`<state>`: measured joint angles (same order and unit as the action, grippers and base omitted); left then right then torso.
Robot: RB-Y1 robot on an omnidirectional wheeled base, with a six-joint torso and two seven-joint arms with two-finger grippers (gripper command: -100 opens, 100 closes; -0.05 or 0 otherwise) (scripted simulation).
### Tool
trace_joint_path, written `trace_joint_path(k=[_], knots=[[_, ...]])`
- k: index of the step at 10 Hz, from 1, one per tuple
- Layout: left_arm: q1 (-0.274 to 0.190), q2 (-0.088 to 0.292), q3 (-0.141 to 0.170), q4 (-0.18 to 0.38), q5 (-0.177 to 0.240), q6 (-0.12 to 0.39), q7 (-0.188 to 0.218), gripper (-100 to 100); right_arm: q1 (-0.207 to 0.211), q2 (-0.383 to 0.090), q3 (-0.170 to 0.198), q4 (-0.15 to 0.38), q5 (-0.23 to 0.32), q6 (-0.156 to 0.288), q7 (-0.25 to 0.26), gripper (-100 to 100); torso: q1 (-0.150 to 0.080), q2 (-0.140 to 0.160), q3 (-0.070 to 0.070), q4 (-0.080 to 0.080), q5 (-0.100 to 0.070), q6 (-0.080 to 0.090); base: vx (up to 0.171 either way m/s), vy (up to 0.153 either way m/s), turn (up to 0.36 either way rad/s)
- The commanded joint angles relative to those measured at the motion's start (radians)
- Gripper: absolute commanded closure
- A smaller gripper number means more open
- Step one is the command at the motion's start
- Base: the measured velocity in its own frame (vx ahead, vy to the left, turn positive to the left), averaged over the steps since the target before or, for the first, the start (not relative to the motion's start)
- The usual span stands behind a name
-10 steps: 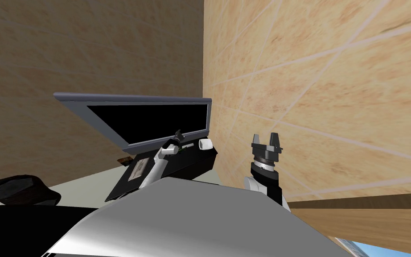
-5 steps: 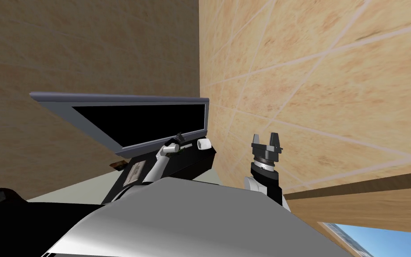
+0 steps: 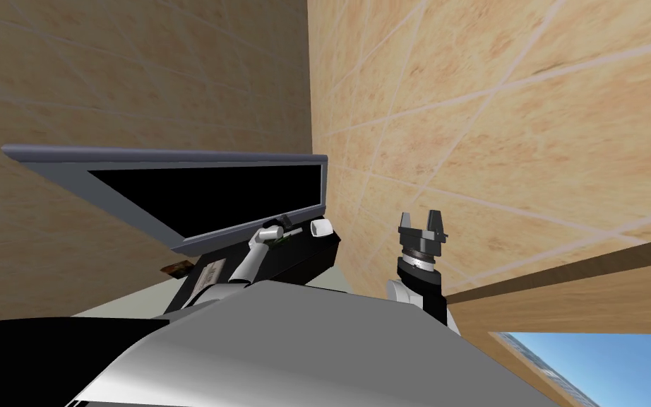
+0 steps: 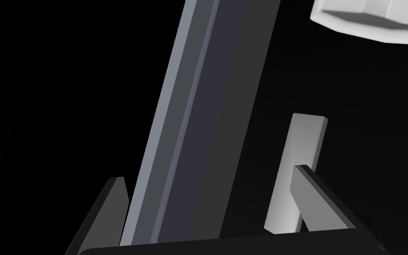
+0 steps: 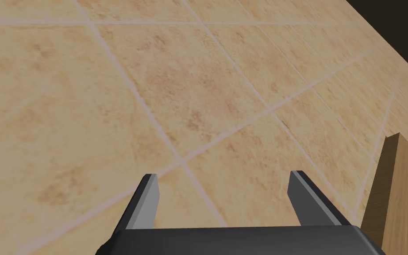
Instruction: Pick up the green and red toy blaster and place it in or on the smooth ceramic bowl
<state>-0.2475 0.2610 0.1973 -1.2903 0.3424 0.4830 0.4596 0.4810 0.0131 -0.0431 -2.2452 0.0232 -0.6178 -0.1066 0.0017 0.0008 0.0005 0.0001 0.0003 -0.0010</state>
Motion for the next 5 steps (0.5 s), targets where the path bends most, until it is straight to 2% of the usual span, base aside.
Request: trace_joint_path(k=[1, 2, 3, 5], knots=[[-0.013, 0.004, 0.003, 0.039, 0.0, 0.032, 0.009, -100, 0.0, 0.0, 0.0, 0.0, 0.0, 0.0, 0.0, 0, 0.0, 0.0, 0.0, 0.0, 0.0, 0.0, -0.015, 0.021, -0.063], [-0.037, 0.016, 0.009, 0.073, 0.001, 0.074, 0.024, -100, 0.0, 0.0, 0.0, 0.0, 0.0, 0.0, 0.0, 0, 0.0, 0.0, 0.0, 0.0, 0.0, 0.0, -0.014, 0.021, -0.08], [-0.037, 0.016, 0.009, 0.092, 0.001, 0.076, 0.024, -100, 0.0, 0.0, 0.0, 0.0, 0.0, 0.0, 0.0, 0, 0.0, 0.0, 0.0, 0.0, 0.0, 0.0, -0.01, 0.021, -0.059], [-0.08, 0.041, 0.02, 0.168, -0.001, 0.142, 0.049, -100, 0.0, 0.0, 0.0, 0.0, 0.0, 0.0, 0.0, 0, 0.0, 0.0, 0.0, 0.0, 0.0, 0.0, -0.022, 0.035, -0.123]])
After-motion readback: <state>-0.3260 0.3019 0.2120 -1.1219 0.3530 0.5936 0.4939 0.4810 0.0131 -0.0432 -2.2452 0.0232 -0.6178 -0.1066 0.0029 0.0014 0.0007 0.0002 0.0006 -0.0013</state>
